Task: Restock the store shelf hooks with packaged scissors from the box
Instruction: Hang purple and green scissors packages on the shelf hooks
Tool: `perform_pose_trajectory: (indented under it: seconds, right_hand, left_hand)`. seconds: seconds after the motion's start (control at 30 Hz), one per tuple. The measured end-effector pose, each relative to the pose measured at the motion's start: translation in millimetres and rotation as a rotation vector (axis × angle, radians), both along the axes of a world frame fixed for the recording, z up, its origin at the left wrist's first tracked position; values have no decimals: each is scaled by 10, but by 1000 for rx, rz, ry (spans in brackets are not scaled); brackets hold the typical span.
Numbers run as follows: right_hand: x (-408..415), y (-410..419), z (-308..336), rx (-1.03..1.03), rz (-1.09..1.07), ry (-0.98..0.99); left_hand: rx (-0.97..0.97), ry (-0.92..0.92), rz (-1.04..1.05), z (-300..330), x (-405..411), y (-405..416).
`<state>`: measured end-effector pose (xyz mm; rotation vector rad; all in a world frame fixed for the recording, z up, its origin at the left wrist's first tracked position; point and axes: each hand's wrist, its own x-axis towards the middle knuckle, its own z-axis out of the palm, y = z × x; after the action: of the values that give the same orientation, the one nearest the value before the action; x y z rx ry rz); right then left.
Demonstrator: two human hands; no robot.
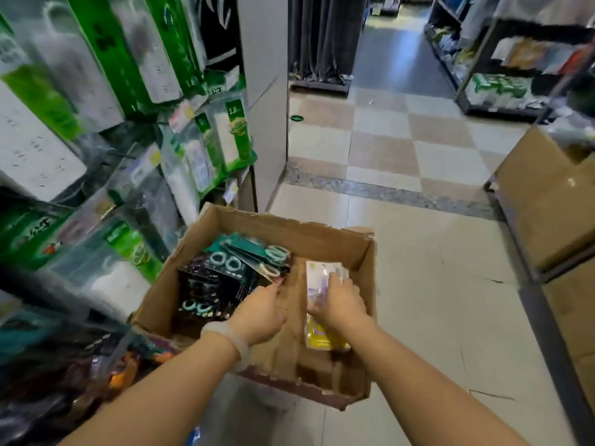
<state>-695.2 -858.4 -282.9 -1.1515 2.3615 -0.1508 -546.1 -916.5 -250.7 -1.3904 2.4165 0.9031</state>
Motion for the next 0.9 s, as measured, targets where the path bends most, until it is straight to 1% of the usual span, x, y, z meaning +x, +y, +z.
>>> perform_pose_trajectory:
  seconds: [0.13, 0.3, 0.43, 0.5, 0.63, 0.67, 0.73, 0.83, 0.87, 0.9]
  right_hand:
    - [-133, -141, -159, 44, -109, -45]
    - [-236, -250, -161, 62, -251, -133]
    - [-263, -270, -148, 1, -279, -202]
    - [-264, -275, -132, -42, -255, -288]
    - [-97, -263, -7, -249, -208, -601]
    - [-36, -262, 37, -288, -205, -658]
    - [56, -277, 90, -316, -176, -745]
    - [67, -331, 85, -270, -154, -727]
    - [27, -350, 54, -274, -175, -668]
    - [-34, -364, 20, -275, -199, -560]
  left_hand:
    - [67, 27, 43, -172, -185, -110]
    - [128, 87, 130, -280, -325, -192]
    - [181, 133, 219, -315, -391, -198]
    - [237, 238, 338, -300, -440, -217]
    - [546, 705, 802, -183, -501, -298]
    - [590, 762, 881, -140, -486, -317]
    - [621, 815, 952, -82, -425, -352]
    - [603, 805, 981, -40, -294, -393]
    - [580, 788, 985, -39, -248, -411]
    - [555, 771, 984, -41, -210, -420]
